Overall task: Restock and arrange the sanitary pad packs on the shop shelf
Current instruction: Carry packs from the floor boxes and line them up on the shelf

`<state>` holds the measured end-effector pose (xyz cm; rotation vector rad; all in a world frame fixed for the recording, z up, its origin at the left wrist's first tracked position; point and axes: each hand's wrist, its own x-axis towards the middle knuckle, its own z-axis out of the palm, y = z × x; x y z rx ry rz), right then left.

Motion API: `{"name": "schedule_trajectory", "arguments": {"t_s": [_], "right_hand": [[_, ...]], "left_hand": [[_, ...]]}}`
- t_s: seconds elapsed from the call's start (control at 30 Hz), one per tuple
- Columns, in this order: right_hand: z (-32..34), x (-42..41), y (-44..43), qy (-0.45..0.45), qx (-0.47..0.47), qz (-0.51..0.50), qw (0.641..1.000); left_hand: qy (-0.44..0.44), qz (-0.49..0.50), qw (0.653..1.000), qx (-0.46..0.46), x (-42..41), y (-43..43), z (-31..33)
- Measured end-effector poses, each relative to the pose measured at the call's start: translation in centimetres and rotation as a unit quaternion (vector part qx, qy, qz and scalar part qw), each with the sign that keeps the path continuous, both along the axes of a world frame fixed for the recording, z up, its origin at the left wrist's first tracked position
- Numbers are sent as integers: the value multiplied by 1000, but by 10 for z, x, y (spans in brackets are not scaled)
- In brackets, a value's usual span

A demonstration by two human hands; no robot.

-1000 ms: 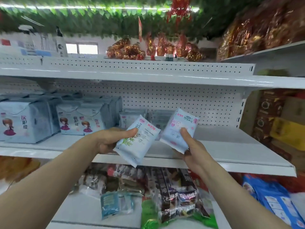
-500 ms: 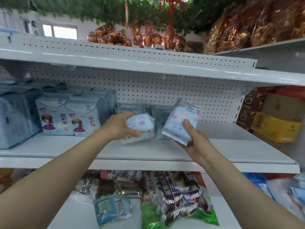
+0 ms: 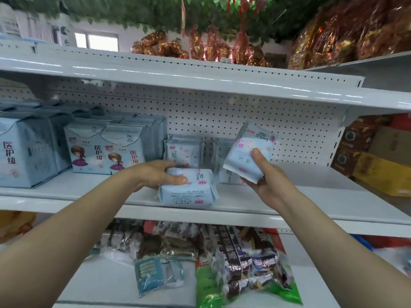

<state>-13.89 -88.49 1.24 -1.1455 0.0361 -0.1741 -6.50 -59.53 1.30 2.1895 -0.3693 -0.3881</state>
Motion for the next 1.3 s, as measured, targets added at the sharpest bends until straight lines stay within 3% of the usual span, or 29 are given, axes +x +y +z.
{"name": "schedule_trajectory", "arguments": {"t_s": [0.63, 0.83, 1.03, 1.13, 1.3], "right_hand": [[0, -1, 11, -7, -10, 13, 1000], [1, 1, 9, -7, -17, 4, 1000], [3, -1, 3, -10, -28, -5, 1000], [6, -1, 1, -10, -25, -15, 1000], [11, -1, -4, -20, -18, -15, 1000]], "left_hand": [[-67, -26, 987, 144, 5, -7, 24], [-113, -33, 966, 229, 21, -13, 38], [-78, -95, 926, 357, 20, -28, 54], [-115, -93, 941, 306, 22, -34, 52], [-90, -11, 995, 49, 24, -36, 42]]}}
